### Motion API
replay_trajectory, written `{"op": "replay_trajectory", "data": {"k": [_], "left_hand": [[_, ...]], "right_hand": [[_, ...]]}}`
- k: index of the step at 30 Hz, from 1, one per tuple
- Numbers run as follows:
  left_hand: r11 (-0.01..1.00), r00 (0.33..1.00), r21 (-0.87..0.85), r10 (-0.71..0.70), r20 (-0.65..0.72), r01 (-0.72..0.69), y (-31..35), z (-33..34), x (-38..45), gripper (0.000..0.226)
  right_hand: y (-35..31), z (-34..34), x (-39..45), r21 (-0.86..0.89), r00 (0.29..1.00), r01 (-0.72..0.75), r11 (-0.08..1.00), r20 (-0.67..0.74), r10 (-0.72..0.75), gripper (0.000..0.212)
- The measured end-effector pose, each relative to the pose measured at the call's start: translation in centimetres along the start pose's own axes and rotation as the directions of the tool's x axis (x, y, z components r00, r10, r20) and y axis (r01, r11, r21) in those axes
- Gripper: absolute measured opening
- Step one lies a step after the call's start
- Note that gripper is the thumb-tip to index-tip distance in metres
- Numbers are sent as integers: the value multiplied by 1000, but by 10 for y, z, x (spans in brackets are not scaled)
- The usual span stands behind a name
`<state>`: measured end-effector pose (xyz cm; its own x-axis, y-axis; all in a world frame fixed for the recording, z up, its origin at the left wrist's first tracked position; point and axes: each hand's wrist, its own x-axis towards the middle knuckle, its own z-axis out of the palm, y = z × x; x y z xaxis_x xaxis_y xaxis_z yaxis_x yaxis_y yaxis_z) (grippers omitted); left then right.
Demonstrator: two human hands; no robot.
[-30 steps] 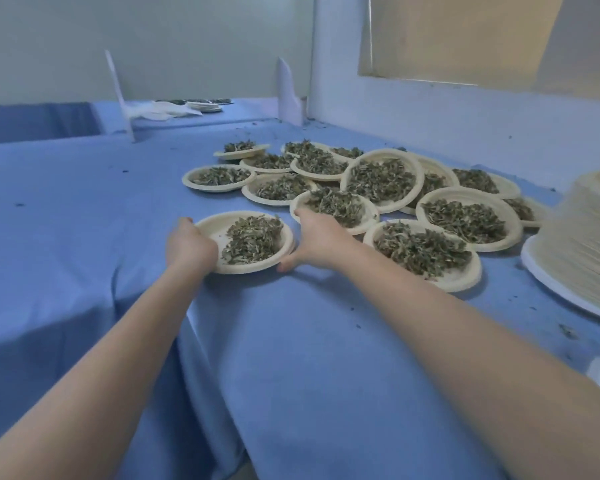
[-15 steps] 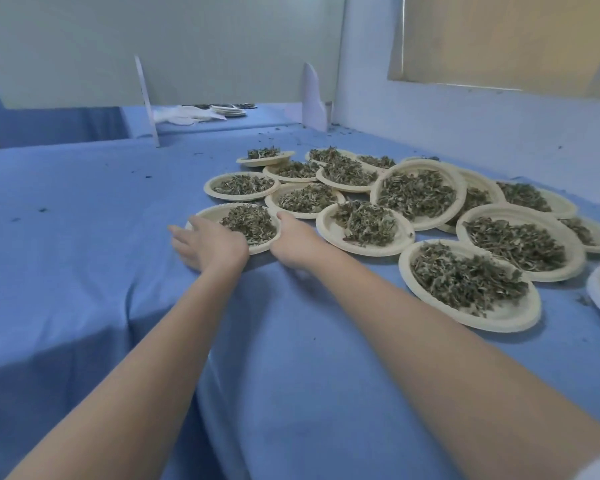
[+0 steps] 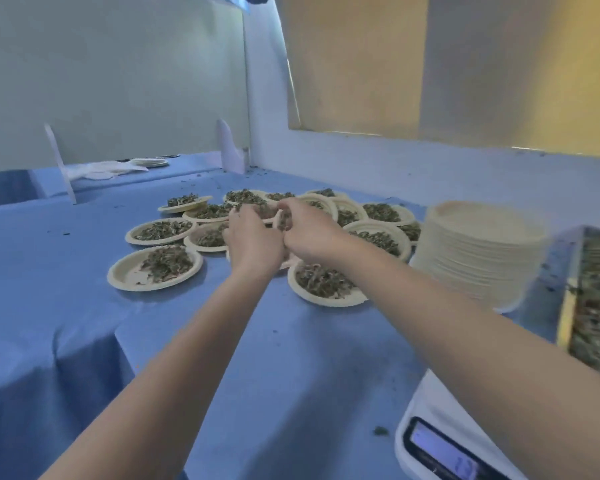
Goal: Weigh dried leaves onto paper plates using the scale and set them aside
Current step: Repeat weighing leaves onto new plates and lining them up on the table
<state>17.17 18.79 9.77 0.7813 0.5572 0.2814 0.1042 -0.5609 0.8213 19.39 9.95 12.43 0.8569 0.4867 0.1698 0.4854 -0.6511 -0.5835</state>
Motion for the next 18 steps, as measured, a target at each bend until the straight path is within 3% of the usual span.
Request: {"op": "replay_trajectory", "data": {"k": [3, 8, 13, 18], "left_hand": [[993, 984, -62, 108, 139, -100, 48, 38, -28, 40], [963, 907, -116, 267, 327, -241, 116, 109, -67, 44], [973, 906, -7, 218, 362, -231, 156, 168, -72, 50], [998, 929, -6, 58, 366, -60, 159, 203, -59, 67]], "right_hand": [[35, -52, -31, -62, 995, -51, 997, -86, 45, 59], [104, -125, -80, -184, 962, -168, 969, -244, 120, 58], [165, -170, -103, -201, 901, -334, 921, -354, 250, 55], [206, -181, -99, -150, 804, -531, 834, -400, 441, 21]]}}
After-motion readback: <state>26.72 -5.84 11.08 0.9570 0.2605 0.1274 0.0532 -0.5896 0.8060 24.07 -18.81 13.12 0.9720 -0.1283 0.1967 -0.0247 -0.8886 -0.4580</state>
